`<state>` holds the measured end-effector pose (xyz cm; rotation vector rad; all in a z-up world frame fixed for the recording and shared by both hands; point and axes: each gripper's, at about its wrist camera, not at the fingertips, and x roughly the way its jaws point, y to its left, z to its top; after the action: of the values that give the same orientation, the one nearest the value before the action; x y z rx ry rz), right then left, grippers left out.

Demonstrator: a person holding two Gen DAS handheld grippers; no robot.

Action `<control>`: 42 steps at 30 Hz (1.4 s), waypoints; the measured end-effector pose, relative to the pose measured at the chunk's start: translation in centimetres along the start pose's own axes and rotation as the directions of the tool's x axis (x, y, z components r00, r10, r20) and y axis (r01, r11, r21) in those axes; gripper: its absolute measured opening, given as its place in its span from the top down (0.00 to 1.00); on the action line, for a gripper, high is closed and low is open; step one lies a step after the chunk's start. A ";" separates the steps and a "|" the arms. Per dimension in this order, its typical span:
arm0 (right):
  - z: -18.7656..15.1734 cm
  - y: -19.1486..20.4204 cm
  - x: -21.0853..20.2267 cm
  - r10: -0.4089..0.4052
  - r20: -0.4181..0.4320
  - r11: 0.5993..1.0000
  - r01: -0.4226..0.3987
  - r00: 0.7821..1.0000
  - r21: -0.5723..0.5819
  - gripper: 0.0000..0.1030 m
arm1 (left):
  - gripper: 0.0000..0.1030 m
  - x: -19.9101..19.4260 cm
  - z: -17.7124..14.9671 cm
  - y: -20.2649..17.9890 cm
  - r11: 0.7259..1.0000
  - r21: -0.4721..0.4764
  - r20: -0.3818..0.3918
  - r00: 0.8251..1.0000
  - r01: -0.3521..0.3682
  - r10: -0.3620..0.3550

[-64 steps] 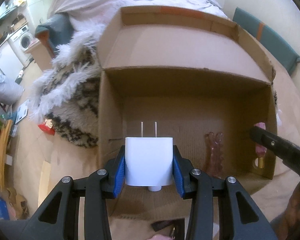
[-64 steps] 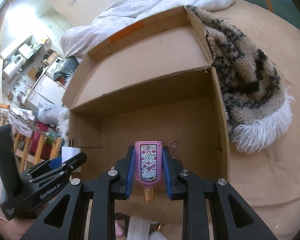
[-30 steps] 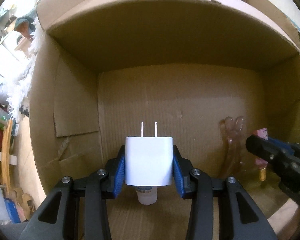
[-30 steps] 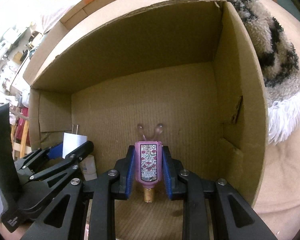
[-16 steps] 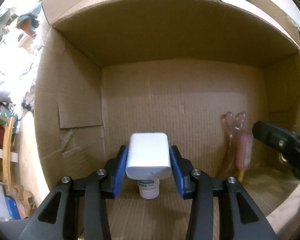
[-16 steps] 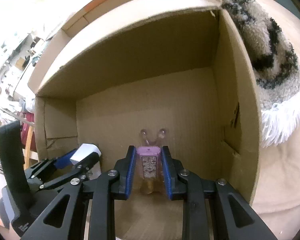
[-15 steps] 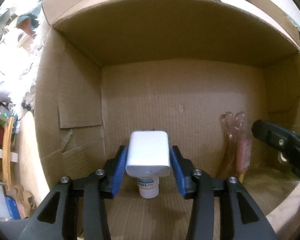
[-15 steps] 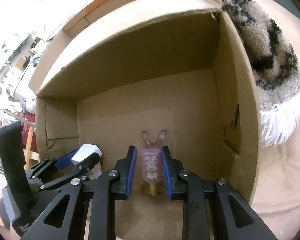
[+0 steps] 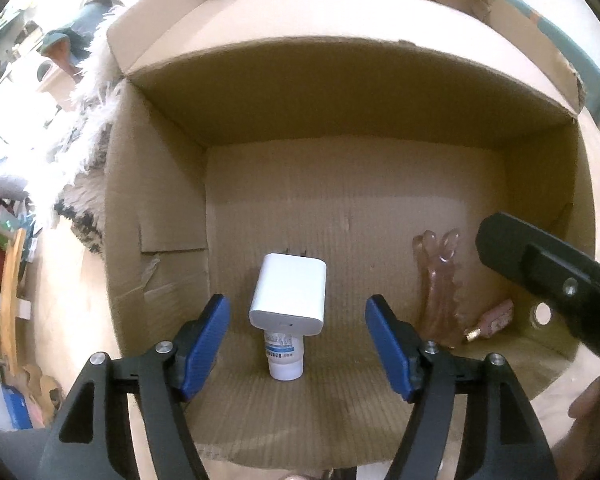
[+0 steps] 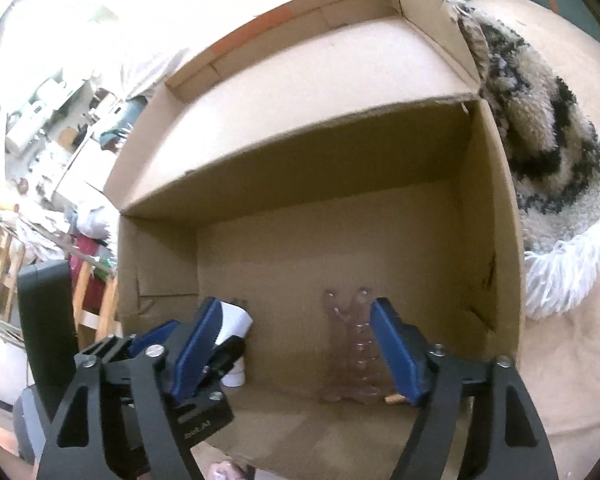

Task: Organize rigid objects
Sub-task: 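Lift both open tools out of the box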

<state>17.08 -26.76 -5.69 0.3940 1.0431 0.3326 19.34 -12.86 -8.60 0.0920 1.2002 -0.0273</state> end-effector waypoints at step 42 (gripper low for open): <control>-5.1 1.1 -6.0 -0.021 0.035 1.000 0.021 0.999 0.000 0.09 | 0.34 -7.5 -6.4 8.9 0.994 -0.101 0.073 0.996 0.051 -0.044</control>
<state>9.73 -27.70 -2.88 0.3872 1.0127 0.3057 11.31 -3.69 -3.42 -0.0282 1.1311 -0.0103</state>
